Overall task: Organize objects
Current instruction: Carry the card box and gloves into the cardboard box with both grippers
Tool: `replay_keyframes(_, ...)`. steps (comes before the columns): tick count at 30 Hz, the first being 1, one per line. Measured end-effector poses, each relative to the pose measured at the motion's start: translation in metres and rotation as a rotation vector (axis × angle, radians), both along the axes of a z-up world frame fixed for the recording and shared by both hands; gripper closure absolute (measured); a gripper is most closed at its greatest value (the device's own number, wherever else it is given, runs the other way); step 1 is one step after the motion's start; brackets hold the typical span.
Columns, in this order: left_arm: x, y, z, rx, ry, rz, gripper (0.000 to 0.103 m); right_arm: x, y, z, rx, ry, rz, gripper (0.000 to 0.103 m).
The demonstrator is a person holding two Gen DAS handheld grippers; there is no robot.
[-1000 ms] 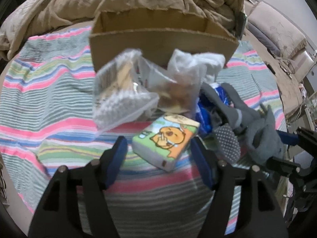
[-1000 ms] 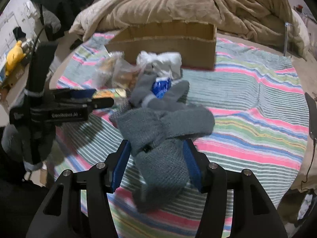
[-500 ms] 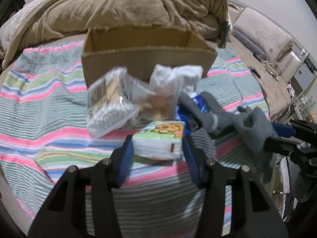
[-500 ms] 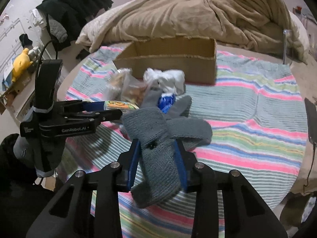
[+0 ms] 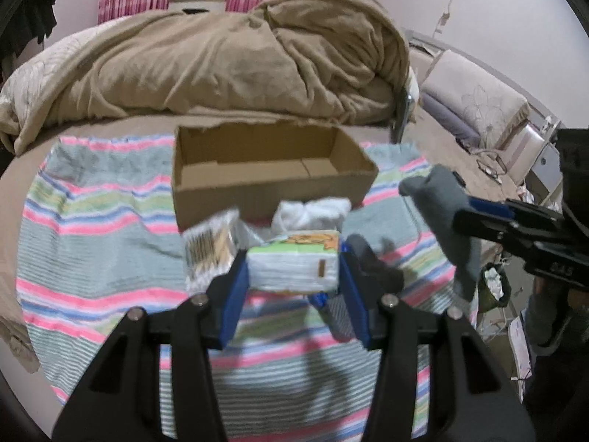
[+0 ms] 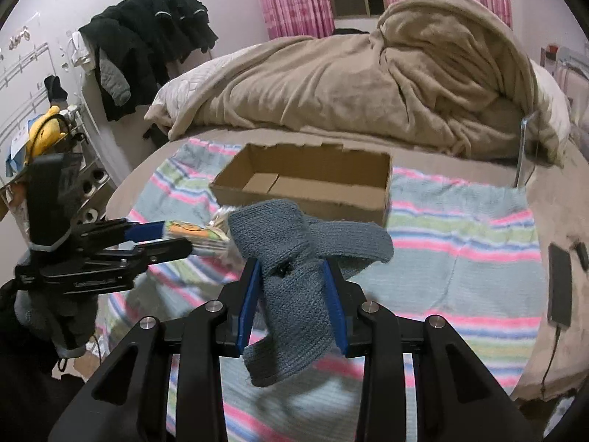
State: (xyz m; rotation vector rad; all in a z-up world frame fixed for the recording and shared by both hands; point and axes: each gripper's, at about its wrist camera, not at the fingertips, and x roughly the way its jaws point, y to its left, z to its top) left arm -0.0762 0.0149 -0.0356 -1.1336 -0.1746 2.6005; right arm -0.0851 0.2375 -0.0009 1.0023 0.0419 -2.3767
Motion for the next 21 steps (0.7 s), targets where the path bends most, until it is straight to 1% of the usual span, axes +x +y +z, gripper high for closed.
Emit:
replay_keyframes(9,-0.019,-0.010,0.015,0.021,0.045,0.028,0.053,-0.031,-0.007,0.012,-0.013,0.035,-0.003,0.067)
replay_keyframes(14,-0.035,-0.011,0.023,0.016,0.079,0.033,0.053,-0.050,-0.012,0.017,-0.020,0.050,-0.007,0.066)
replay_keyframes(21,-0.060,-0.012,0.030,-0.013,0.125,0.050,0.053,-0.081,-0.023,0.017,-0.014,0.054,-0.008,0.066)
